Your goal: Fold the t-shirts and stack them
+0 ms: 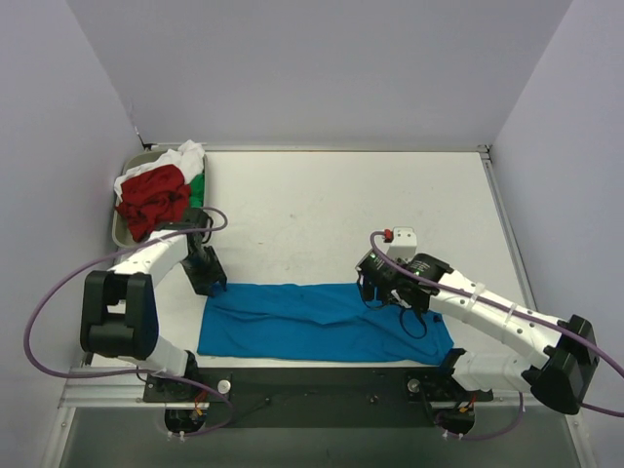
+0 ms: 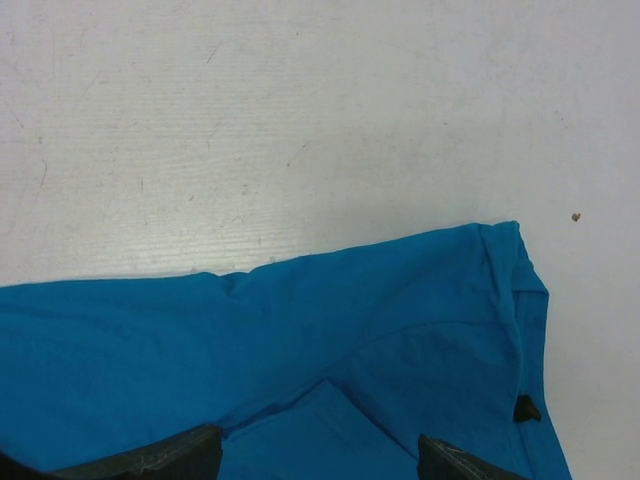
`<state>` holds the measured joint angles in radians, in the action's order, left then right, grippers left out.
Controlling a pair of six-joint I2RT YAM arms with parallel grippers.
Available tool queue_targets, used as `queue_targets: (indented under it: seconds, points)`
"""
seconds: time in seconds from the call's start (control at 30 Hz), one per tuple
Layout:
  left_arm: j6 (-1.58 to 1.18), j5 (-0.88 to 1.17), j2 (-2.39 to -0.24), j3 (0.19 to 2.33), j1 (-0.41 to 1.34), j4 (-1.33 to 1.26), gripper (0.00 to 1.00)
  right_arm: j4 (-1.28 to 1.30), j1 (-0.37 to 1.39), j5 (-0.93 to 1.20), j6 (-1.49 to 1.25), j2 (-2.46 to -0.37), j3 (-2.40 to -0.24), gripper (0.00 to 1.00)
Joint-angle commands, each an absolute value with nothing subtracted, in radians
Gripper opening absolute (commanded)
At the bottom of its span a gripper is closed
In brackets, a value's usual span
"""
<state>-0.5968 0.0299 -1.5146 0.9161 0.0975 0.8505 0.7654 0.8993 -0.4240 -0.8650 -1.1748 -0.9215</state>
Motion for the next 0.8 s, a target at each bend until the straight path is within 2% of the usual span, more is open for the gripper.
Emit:
queue_targets:
  seconds: [0.0, 0.5, 0.77]
  points:
    - [-0.63, 0.008, -1.546, 0.943, 0.104, 0.795, 0.47, 0.756, 0.91, -0.426, -0.853, -1.157, -0.904, 0.77]
    - [-0.67, -0.014, -1.545, 1.049, 0.123, 0.828, 0.46, 0.71, 0.914, -0.399, -0.844, -1.166, -0.861, 0.77]
    - [-0.67, -0.023, -1.566, 1.017, 0.126, 0.811, 0.47, 0.709, 0.916, -0.397, -0.844, -1.166, -0.861, 0.77]
